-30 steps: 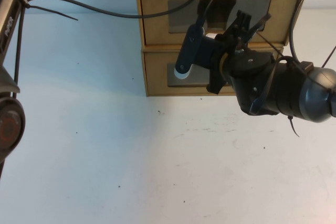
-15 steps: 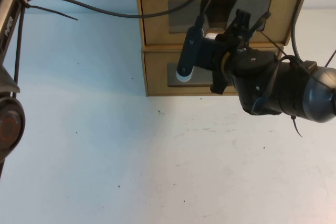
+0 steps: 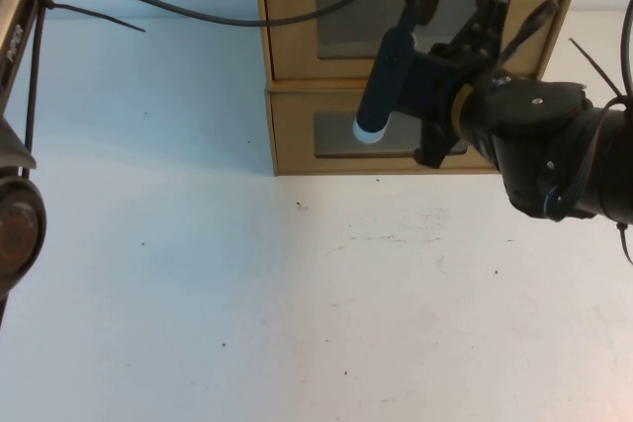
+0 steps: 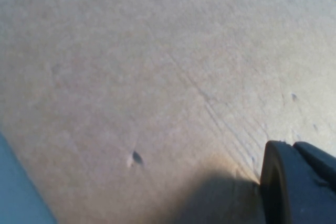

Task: Open the shoe box
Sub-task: 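Pull the top drawer of the cardboard box fully open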

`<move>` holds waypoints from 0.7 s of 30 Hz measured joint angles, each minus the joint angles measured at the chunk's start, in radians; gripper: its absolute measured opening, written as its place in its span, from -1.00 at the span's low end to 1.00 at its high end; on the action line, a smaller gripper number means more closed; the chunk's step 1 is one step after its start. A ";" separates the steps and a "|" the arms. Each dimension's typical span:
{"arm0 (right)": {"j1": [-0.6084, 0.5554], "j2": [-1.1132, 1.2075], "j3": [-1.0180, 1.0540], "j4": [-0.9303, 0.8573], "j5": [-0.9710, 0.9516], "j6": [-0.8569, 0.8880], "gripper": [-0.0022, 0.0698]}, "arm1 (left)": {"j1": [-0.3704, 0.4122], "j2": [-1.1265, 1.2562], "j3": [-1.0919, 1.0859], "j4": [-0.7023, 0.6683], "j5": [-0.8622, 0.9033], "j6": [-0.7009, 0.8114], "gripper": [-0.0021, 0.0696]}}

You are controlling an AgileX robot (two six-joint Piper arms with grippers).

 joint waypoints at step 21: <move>0.000 0.159 -0.114 -0.015 0.048 0.002 -0.38 | 0.000 0.000 0.000 0.000 0.000 0.000 -0.95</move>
